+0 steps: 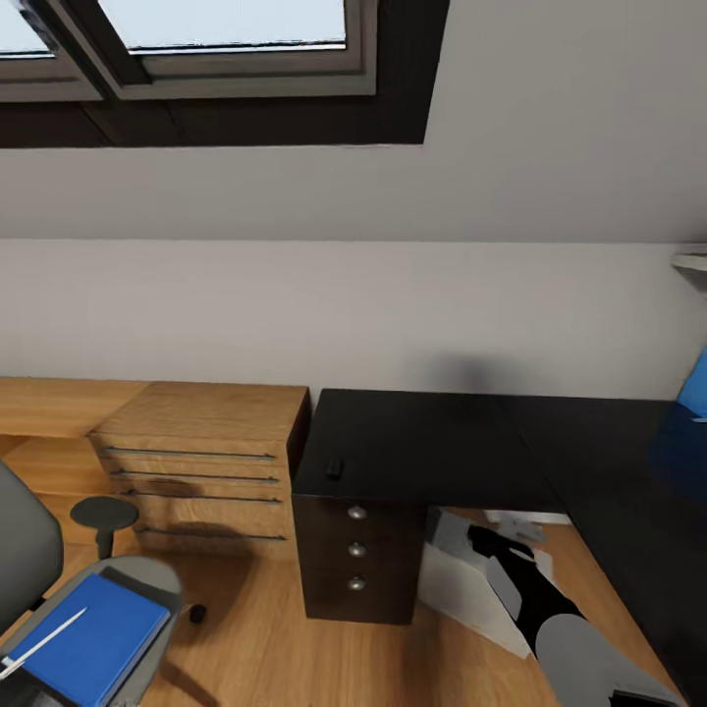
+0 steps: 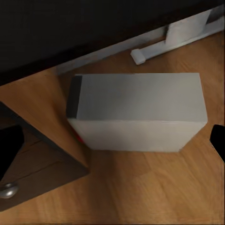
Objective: In the bedroom, organize the workspace by keeping the computer under the desk, ensuring the monitor is on the desk, placing the keyboard on the desk next to the monitor, placing the mouse on the desk next to the keyboard, moving the folder from the swivel chair onto the desk next to the mouse, stacking the notebook on top of the folder with the pen on top of the notebook, and positioning the swivel chair next to the desk.
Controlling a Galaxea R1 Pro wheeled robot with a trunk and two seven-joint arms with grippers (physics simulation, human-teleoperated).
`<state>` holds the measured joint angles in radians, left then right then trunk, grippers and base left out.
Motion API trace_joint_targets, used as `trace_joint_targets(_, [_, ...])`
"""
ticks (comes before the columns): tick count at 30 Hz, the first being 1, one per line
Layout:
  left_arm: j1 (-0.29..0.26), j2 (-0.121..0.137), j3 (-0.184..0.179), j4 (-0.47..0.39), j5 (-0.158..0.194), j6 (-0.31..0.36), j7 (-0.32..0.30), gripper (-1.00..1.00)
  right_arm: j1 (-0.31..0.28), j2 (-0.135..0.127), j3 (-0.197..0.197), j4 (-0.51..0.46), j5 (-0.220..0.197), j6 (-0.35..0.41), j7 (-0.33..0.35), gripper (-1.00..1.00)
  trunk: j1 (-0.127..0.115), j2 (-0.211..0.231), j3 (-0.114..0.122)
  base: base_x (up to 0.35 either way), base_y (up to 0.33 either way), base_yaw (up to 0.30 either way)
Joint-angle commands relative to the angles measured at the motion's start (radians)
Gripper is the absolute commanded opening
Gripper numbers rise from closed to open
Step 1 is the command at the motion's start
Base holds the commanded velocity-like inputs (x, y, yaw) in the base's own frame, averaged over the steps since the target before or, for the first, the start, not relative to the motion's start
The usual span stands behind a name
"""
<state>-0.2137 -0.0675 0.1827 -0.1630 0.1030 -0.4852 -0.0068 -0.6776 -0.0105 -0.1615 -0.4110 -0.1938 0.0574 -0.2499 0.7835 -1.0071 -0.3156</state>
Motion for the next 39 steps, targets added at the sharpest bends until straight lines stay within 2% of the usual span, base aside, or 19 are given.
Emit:
trace_joint_targets(1, [-0.001, 0.0, -0.003, 0.0, 0.01, -0.003, 0.0, 1.0, 0.0, 0.0, 0.001, 0.002, -0.007, 0.0, -0.003, 1.0, -0.001, -0.001, -0.001, -0.321, 0.037, -0.262])
trace_joint_targets(11, [0.0, 0.0, -0.003, 0.0, 0.011, -0.002, 0.003, 1.0, 0.0, 0.027, 0.007, 0.071, 0.006, -0.084, -0.001, 1.0, -0.001, -0.001, 0.004, -0.325, -0.036, -0.215])
trace_joint_targets(16, [-0.001, -0.001, -0.003, 0.0, 0.012, -0.003, 0.004, 1.0, 0.0, 0.034, 0.057, 0.172, 0.06, -0.182, 0.0, 1.0, -0.001, -0.001, 0.004, -0.288, -0.181, -0.043])
trace_joint_targets(17, [-0.001, 0.0, -0.003, 0.0, 0.012, -0.003, 0.004, 1.0, 0.0, 0.041, 0.074, 0.217, 0.079, -0.226, 0.0, 1.0, -0.001, -0.001, 0.004, -0.275, -0.208, -0.017])
trace_joint_targets(21, [-0.001, 0.0, -0.003, 0.0, 0.012, -0.003, 0.004, 1.0, 0.0, 0.058, 0.092, 0.317, 0.109, -0.33, 0.0, 1.0, -0.001, -0.001, 0.004, -0.271, -0.216, -0.01])
trace_joint_targets(22, [0.0, 0.0, -0.003, 0.0, 0.012, -0.003, 0.004, 1.0, 0.0, 0.064, 0.097, 0.36, 0.124, -0.381, 0.002, 1.0, -0.001, -0.001, 0.004, -0.268, -0.221, -0.004])
trace_joint_targets(24, [-0.001, 0.001, -0.003, 0.0, 0.012, -0.003, 0.004, 1.0, 0.007, 0.07, 0.102, 0.396, 0.146, -0.436, 0.004, 1.0, -0.001, -0.001, 0.004, -0.267, -0.221, -0.003])
trace_joint_targets(25, [-0.001, 0.002, -0.003, 0.0, 0.012, -0.003, 0.004, 1.0, 0.014, 0.071, 0.103, 0.403, 0.154, -0.449, 0.004, 1.0, -0.001, -0.001, 0.004, -0.267, -0.22, -0.002])
trace_joint_targets(28, [-0.001, 0.005, -0.003, 0.0, 0.012, -0.003, 0.002, 1.0, 0.094, 0.071, 0.105, 0.422, 0.201, -0.497, 0.006, 1.0, -0.001, -0.001, 0.004, -0.266, -0.212, -0.001])
trace_joint_targets(31, [-0.001, 0.006, -0.003, 0.0, 0.012, -0.003, 0.001, 1.0, 0.145, 0.071, 0.106, 0.426, 0.23, -0.54, 0.006, 1.0, -0.001, -0.001, 0.004, -0.266, -0.205, 0.0])
trace_joint_targets(32, [-0.001, 0.007, -0.003, 0.0, 0.012, -0.003, 0.001, 1.0, 0.173, 0.073, 0.107, 0.428, 0.248, -0.574, 0.007, 1.0, -0.001, -0.001, 0.004, -0.266, -0.184, 0.0])
trace_joint_targets(39, [0.0, 0.013, -0.003, 0.0, 0.012, -0.003, -0.002, 1.0, 0.245, 0.08, 0.108, 0.432, 0.293, -0.654, 0.007, 1.0, -0.001, -0.001, 0.004, -0.266, -0.013, 0.0])
